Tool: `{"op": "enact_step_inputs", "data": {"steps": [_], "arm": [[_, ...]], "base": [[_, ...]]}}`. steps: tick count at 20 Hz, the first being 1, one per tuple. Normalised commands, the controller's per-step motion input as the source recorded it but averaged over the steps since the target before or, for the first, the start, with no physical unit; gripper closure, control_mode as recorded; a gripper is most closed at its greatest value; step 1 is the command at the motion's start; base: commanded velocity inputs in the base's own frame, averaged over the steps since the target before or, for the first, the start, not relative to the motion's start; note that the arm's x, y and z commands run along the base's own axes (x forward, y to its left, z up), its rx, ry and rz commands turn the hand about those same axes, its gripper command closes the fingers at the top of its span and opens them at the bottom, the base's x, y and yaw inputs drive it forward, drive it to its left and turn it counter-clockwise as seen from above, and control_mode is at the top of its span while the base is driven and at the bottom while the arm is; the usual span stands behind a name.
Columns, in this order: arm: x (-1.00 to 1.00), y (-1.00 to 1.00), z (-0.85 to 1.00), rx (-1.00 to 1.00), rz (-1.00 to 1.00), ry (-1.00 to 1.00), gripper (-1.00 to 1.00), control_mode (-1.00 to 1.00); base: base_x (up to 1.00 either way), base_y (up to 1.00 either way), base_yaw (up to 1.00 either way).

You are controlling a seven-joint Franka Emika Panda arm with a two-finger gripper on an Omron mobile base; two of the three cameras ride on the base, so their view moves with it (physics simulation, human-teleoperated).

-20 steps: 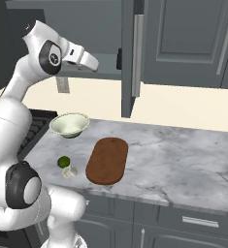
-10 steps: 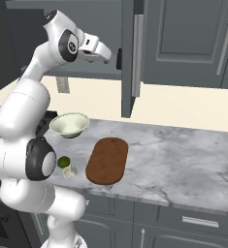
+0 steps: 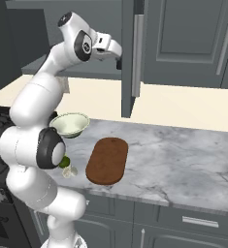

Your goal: Open the cabinet. Place the bowl and condiment on the counter. Then place the lime and garlic on the cutting board.

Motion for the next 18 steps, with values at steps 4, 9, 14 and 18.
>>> {"op": "enact_step_inputs", "data": {"steps": [4, 9, 14, 18], "arm": [[0.54, -0.09, -0.18, -0.06, 0.02, 0.00, -1.00, -1.00], [0.36, -0.20, 0.00, -0.01, 0.00, 0.00, -1.00, -1.00], [0.25, -0.25, -0.07, 0.00, 0.00, 0.00, -1.00, -1.00], [0.29, -0.12, -0.15, 0.00, 0.00, 0.00, 1.00, -1.00]], "base": [[0.00, 0.00, 0.00], [0.00, 0.00, 0.00], [0.00, 0.00, 0.00], [0.00, 0.00, 0.00]]}}
